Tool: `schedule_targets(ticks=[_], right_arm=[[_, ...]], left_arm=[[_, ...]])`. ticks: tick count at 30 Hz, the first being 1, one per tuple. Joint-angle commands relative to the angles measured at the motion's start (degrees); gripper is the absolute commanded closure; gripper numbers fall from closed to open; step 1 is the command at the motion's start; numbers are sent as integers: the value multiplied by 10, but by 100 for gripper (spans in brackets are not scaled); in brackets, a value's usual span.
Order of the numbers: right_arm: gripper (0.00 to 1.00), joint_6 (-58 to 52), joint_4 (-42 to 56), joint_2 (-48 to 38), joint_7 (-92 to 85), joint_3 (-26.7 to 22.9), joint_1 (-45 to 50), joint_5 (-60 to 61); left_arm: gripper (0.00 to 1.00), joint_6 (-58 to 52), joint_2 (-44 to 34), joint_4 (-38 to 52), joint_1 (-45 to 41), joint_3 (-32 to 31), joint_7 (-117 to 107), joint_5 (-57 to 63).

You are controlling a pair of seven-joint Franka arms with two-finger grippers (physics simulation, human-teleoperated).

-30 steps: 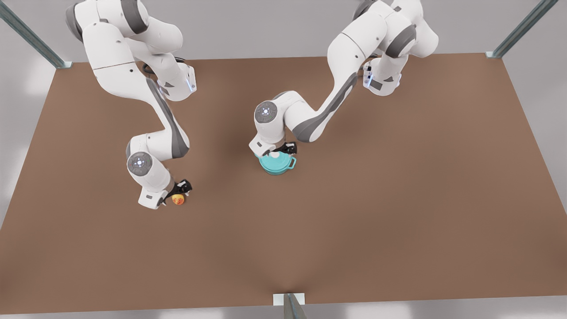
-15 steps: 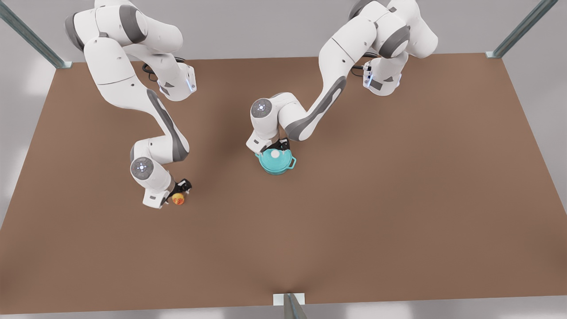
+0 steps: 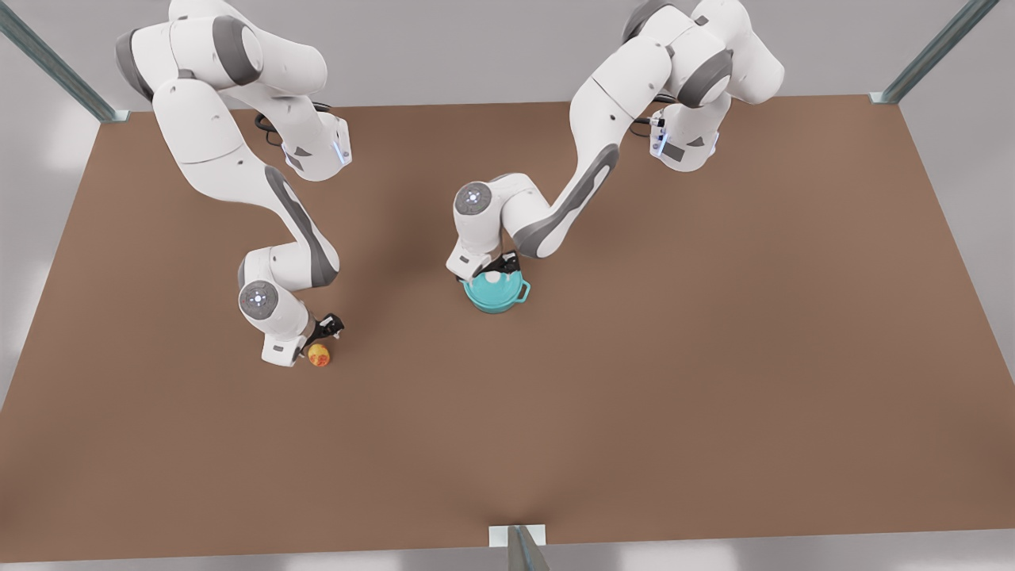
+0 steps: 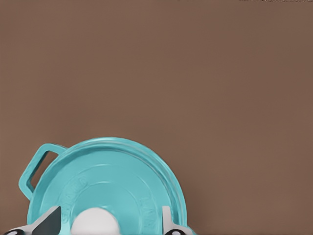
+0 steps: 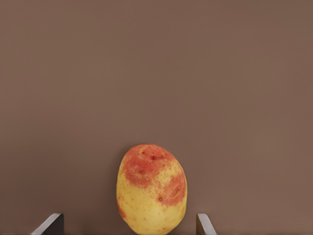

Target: Open the pot lid and put the potato into the pot

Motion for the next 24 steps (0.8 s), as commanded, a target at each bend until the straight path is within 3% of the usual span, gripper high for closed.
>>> schedule_targets(ticks=[1,2,3,5,8,11,16,22,23,24], right_arm=[[0,20,-4,1,-29,-1,0,0],[0,26,-7,3,-29,-1,0,0],[0,35,-7,10,-29,-4,0,-1],[0,44,-7,18,-29,-5,0,-1],[0,52,-7,22,-30,-9,0,-2],[15,46,-7,11,-38,-10,0,-2],[24,45,-7,11,-39,-10,1,-2],[27,46,-4,13,-36,-10,1,-1],[30,46,-3,13,-37,-10,1,-1],[31,46,-3,13,-37,-10,1,-1]], left_arm=[[11,16,-1,-1,0,0,-50,0],[32,15,-1,-1,0,0,-52,-2],[44,13,-1,0,0,0,-53,-3],[55,10,-2,0,0,1,-54,-4],[57,-6,-8,2,2,2,-48,-4],[57,-175,-17,99,87,2,83,-65],[57,-137,34,93,283,4,326,-61],[57,-67,84,96,315,31,415,-57],[0,-67,83,97,316,31,428,-56],[0,-68,79,97,321,32,447,-57]])
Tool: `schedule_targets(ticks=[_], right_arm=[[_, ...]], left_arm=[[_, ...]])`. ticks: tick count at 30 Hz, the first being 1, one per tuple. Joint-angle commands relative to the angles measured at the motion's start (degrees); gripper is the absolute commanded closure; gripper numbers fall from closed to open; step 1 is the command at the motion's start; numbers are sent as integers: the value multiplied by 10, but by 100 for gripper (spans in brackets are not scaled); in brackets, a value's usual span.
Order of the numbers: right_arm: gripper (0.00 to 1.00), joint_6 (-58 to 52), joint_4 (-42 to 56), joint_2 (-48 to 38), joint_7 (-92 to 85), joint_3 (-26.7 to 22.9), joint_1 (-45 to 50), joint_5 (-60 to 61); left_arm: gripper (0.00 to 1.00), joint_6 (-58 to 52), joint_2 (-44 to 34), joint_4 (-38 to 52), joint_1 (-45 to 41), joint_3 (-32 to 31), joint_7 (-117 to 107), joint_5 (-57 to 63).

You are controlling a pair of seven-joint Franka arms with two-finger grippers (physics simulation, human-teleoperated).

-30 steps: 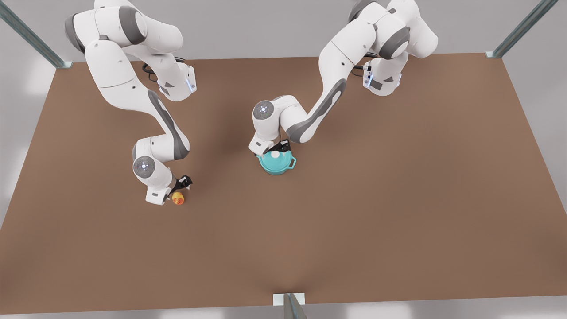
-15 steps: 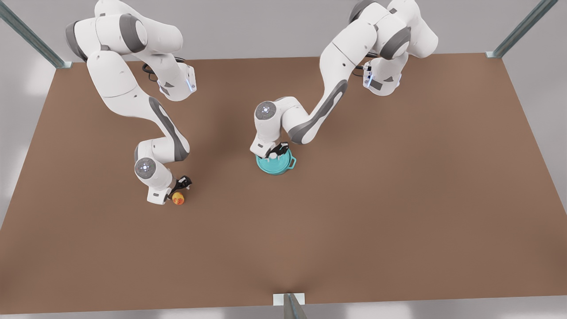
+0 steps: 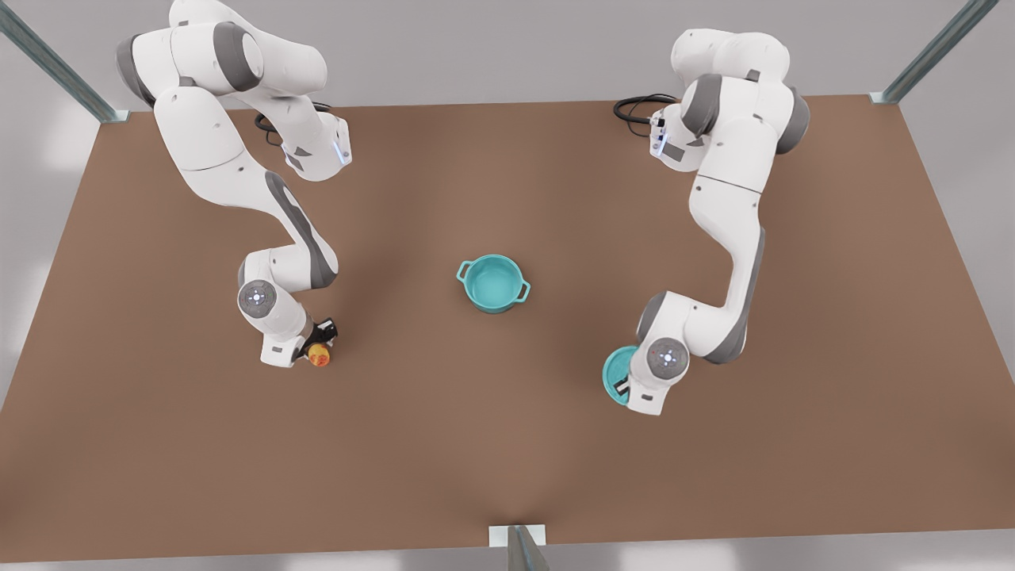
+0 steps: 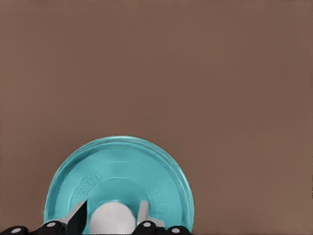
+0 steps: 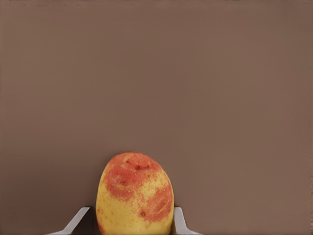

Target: Open the pot lid and put the potato into the pot

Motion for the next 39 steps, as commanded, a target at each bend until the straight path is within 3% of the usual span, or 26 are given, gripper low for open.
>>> schedule_targets(ticks=[1,4,6,8,10,14,20,35,39], right_arm=[[31,1,1,0,-12,0,0,1],[33,1,2,0,-13,0,0,2],[36,1,1,-3,-13,0,0,1],[37,1,2,-6,-12,0,0,1],[40,1,4,-9,-12,1,0,1],[44,1,5,-9,-12,1,0,1],[35,1,5,-14,-16,1,-1,1],[37,7,21,4,-15,2,3,6],[42,8,21,5,-16,2,3,6]], left_arm=[[0,14,-2,1,3,0,268,-1],[0,5,-17,1,35,1,331,-8],[0,-214,-147,25,143,-8,524,-47],[0,-278,-281,14,177,-7,526,-79],[0,-245,-418,-143,189,4,517,-152],[0,-273,-355,-64,198,3,509,-150],[0,-299,-344,-66,197,2,470,-150],[0,-299,-343,-64,194,2,465,-148],[0,-299,-342,-64,194,1,465,-148]])
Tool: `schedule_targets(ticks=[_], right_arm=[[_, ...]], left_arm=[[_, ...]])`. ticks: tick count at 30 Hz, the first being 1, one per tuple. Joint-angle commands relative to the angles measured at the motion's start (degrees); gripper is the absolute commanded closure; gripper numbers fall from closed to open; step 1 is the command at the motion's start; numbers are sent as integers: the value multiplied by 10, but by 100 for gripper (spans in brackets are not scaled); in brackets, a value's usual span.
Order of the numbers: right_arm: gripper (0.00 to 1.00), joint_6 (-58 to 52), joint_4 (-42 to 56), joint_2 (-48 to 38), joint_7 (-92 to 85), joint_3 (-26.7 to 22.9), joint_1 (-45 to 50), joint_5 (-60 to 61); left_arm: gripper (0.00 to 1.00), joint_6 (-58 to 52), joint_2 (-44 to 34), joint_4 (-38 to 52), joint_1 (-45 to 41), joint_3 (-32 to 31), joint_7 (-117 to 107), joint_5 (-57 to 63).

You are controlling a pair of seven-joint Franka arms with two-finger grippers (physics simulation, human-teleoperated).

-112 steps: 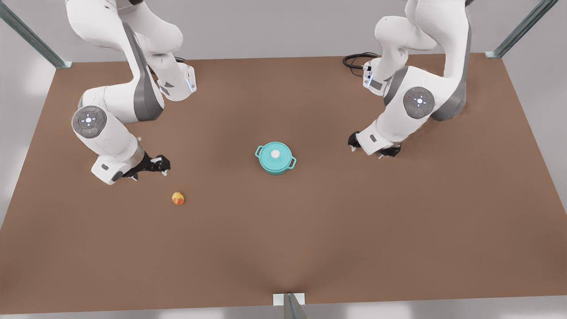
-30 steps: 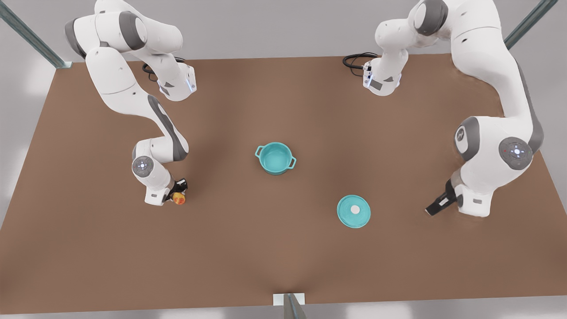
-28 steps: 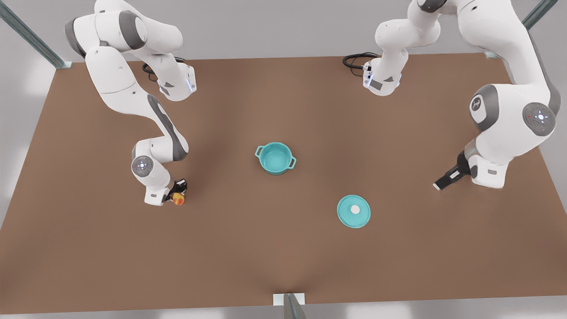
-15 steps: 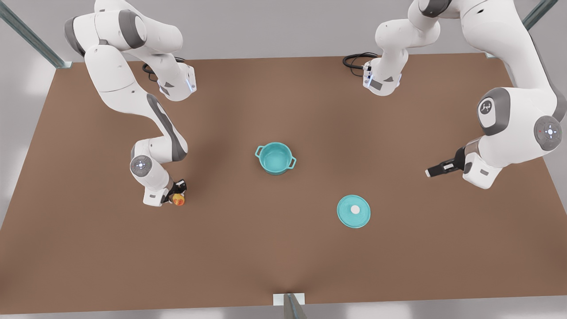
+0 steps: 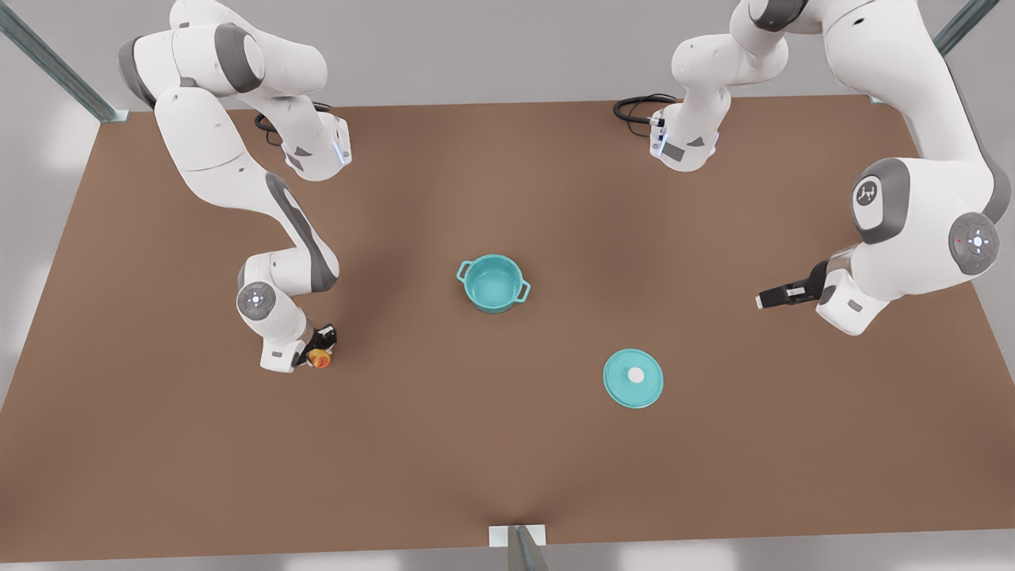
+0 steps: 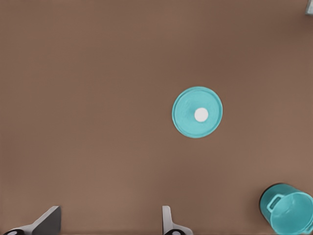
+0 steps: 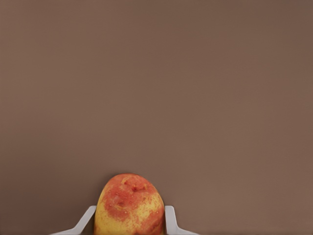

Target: Open the pot lid and put the potato into the pot

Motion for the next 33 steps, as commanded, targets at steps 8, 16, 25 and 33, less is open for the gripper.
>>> schedule_targets(ticks=[8,16,25,33], right_arm=[[49,1,0,-4,-5,0,2,-1],[49,-11,-1,-28,-4,2,3,-1],[49,-40,4,-74,-2,50,3,-6],[50,-50,14,-101,-2,128,4,-6]], left_arm=[[0,-2,-1,-1,0,0,50,1],[0,-4,-1,-3,0,0,52,1],[0,-4,-1,-5,0,0,51,1],[0,-4,-1,-6,0,-1,50,1]])
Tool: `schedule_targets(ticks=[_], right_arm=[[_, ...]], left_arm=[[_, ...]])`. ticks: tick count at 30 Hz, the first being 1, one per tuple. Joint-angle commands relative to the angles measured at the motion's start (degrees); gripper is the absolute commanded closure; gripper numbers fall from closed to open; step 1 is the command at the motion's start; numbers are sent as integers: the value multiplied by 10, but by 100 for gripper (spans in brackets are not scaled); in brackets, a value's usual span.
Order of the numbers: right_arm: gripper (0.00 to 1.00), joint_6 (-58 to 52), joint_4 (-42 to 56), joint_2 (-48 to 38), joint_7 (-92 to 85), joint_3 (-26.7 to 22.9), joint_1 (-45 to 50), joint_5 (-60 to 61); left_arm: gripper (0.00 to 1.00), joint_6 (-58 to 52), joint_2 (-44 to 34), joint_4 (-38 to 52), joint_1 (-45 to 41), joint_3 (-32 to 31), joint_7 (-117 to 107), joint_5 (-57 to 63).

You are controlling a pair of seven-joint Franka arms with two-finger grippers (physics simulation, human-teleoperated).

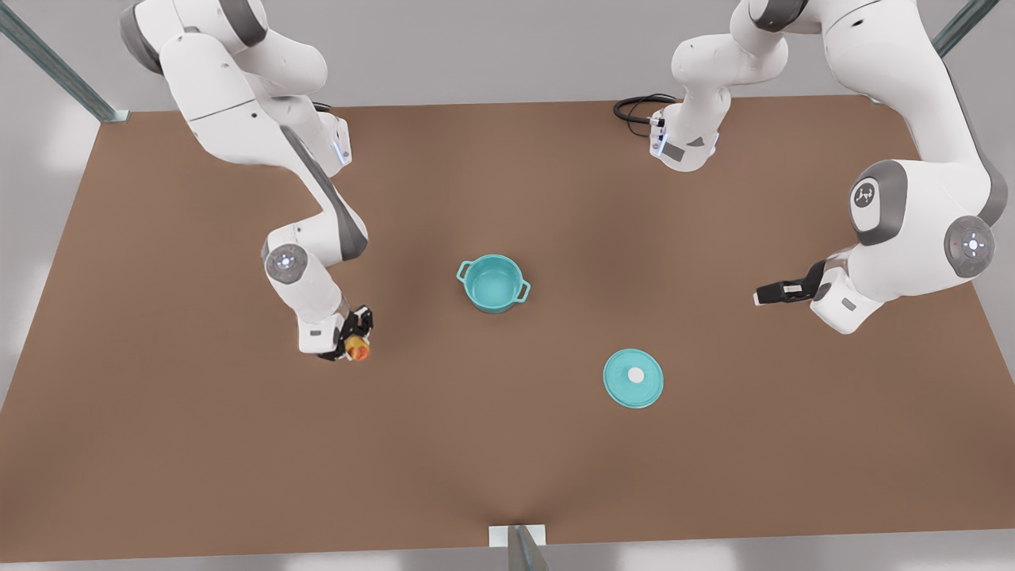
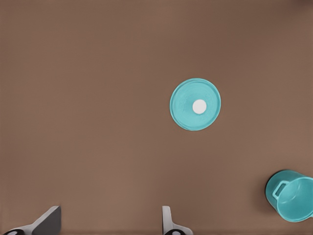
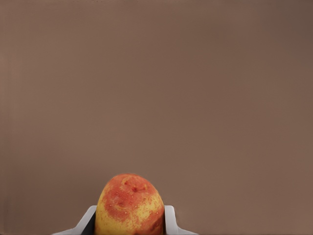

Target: Open the pot lid and put the potato into the pot

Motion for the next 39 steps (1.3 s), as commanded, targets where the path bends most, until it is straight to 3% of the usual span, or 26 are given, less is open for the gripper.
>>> schedule_targets(ticks=[1,10,16,22,27,37,38,39], right_arm=[[50,-9,2,-4,11,15,0,-4],[50,-60,55,-16,22,130,17,-2],[51,-62,78,-12,59,131,97,-2],[51,-88,71,-12,208,131,142,-4],[51,-79,76,28,272,129,181,-18],[50,-77,98,97,324,122,181,-57],[30,-78,102,97,325,121,181,-56],[1,-78,109,98,344,120,180,-55]], left_arm=[[0,0,-1,0,0,0,7,0],[0,-11,-1,1,0,0,8,1],[0,-12,-1,0,0,0,9,1],[0,-12,-1,0,0,0,8,1],[0,-12,-1,0,0,0,8,1],[0,-13,-1,-1,-1,0,8,1],[0,-13,-1,-1,-1,0,8,1],[0,-13,-1,-1,-1,0,8,1]])
